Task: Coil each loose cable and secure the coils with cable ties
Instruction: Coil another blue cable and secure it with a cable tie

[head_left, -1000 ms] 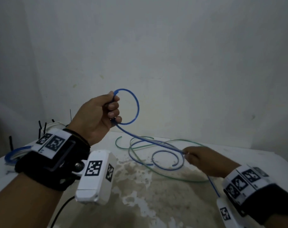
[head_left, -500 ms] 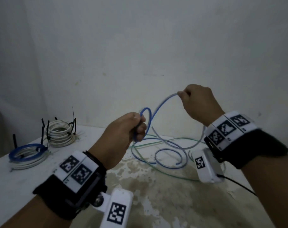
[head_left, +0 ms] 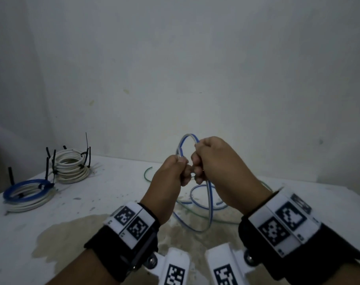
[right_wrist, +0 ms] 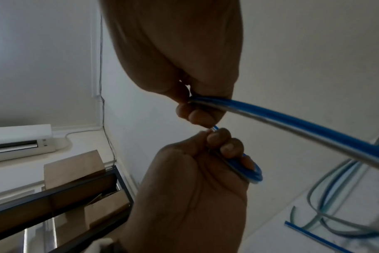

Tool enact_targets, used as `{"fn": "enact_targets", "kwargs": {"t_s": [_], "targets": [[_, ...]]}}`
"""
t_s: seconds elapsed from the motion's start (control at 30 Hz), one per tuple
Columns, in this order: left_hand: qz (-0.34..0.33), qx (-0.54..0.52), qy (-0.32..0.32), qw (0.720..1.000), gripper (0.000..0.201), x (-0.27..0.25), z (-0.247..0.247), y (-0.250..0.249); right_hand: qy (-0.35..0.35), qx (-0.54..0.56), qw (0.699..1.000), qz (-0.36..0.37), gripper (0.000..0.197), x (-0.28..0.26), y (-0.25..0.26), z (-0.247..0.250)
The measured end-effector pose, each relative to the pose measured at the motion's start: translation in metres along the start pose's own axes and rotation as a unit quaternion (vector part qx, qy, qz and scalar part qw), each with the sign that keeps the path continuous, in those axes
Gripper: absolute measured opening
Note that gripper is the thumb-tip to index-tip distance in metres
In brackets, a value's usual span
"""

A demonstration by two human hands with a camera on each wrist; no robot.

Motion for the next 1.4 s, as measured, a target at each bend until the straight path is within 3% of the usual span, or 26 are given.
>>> {"fn": "enact_targets", "kwargs": {"t_s": [0.17,0.33,0.53,0.67,0.8,0.9,1.07,1.27,1.4], "targets": [[-0.021,0.069,0.029,0.997,0.027,-0.006,-0.009,0.003,-0.003,0.001,1.0,0.011,0.019,-0.005,-0.004,0.008],[-0.01,0.07,0.028,0.997,0.03,-0.004,-0.011,0.007,0.002,-0.016,1.0,0.009,0.015,-0.012,-0.012,0.008],[0.012,-0.029,0.005,0.999,0.029,0.003,-0.01,0.014,0.027,-0.035,0.999,0.028,0.013,-0.026,-0.026,0.008],[0.085,-0.154,-0.025,0.984,0.041,0.005,-0.012,0.021,0.044,-0.065,0.996,0.047,0.011,-0.034,-0.038,0.002],[0.133,-0.246,0.025,0.96,0.04,0.006,-0.022,0.019,0.05,-0.102,0.991,0.067,0.012,-0.042,-0.05,-0.004],[0.114,-0.252,0.025,0.961,0.028,0.008,-0.021,0.015,0.042,-0.143,0.985,0.089,0.014,-0.047,-0.054,-0.004],[0.082,-0.239,-0.012,0.968,0.028,0.014,-0.01,0.009,0.024,-0.231,0.96,0.158,0.013,-0.049,-0.062,0.0],[0.102,-0.229,0.054,0.966,0.031,0.008,-0.019,0.009,0.02,-0.245,0.946,0.213,0.027,-0.055,-0.059,-0.007],[0.107,-0.223,0.064,0.967,0.031,0.007,-0.02,0.009,0.029,-0.252,0.942,0.218,0.017,-0.057,-0.061,-0.008]]}}
Point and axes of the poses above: each hand's wrist, its own x-axis towards the middle knuckle, its own z-axis out of the back of the hand, y = z × x, the point moved 6 cm from there along x, towards the middle knuckle, and after that the axes turned 2 degrees about -x, right-handed, at the moved point
